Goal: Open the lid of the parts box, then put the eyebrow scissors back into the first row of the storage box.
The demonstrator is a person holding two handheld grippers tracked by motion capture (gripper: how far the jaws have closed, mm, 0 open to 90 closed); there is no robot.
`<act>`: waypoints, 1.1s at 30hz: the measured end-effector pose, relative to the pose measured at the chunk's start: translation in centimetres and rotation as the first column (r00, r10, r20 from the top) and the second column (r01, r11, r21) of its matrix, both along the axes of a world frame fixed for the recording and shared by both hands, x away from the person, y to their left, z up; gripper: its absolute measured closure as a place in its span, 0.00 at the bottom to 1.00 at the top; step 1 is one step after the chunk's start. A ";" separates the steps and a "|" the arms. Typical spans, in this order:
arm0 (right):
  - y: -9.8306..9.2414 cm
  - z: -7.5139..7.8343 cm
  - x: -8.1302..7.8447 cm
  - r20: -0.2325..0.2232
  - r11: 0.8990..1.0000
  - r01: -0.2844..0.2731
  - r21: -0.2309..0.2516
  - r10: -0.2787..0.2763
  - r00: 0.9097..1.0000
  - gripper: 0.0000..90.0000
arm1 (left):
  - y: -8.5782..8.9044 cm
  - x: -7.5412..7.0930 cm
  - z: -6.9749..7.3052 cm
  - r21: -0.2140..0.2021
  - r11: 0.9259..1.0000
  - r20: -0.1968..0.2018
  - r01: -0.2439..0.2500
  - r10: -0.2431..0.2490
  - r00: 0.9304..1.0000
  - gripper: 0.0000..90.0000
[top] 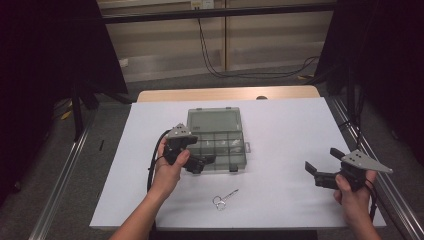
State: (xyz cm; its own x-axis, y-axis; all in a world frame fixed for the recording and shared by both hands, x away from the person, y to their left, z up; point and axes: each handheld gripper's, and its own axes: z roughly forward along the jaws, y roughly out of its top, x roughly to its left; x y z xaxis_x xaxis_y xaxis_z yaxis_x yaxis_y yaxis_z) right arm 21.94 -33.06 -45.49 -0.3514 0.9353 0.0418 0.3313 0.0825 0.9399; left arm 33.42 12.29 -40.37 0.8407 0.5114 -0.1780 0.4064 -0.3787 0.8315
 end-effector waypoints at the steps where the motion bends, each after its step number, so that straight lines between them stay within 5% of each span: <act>1: -0.2 -0.1 -0.3 -0.003 1.000 0.002 0.003 -0.002 1.000 0.00 | -0.2 -0.1 0.0 0.003 1.000 -0.001 0.005 -0.005 1.000 0.01; 6: -1.1 -0.8 -1.4 -0.012 1.000 0.004 0.007 -0.004 1.000 0.00 | -1.0 -0.7 -0.2 -0.009 0.998 -0.011 0.058 -0.058 0.998 0.02; 17: -2.0 -1.0 -2.6 0.014 0.999 -0.011 0.032 0.010 1.000 0.00 | -3.2 -2.3 -0.4 0.069 0.988 -0.028 0.136 -0.134 0.991 0.04; 22: -1.6 -1.1 -2.6 0.010 1.000 -0.019 0.016 0.019 1.000 0.00 | -4.1 -2.8 -0.9 0.085 0.980 -0.075 0.182 -0.176 0.982 0.05; 29: -1.7 -1.1 -2.5 0.023 0.999 -0.037 0.016 0.037 0.999 0.00 | -5.3 -3.8 -1.9 0.102 0.976 -0.106 0.194 -0.183 0.977 0.23; 33: -1.8 -1.1 -2.6 0.017 0.999 -0.031 0.026 0.030 0.999 0.00 | -5.7 -4.5 -2.2 0.147 0.967 -0.097 0.210 -0.197 0.976 0.30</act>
State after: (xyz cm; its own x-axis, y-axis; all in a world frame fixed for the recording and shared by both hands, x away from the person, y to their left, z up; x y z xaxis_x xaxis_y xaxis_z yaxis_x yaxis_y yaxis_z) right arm 19.39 -34.85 -46.61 -0.3807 0.9228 0.0597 0.3129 0.0678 0.9474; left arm 28.92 6.55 -42.59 0.9159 0.3581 -0.1813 0.3708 -0.5821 0.7236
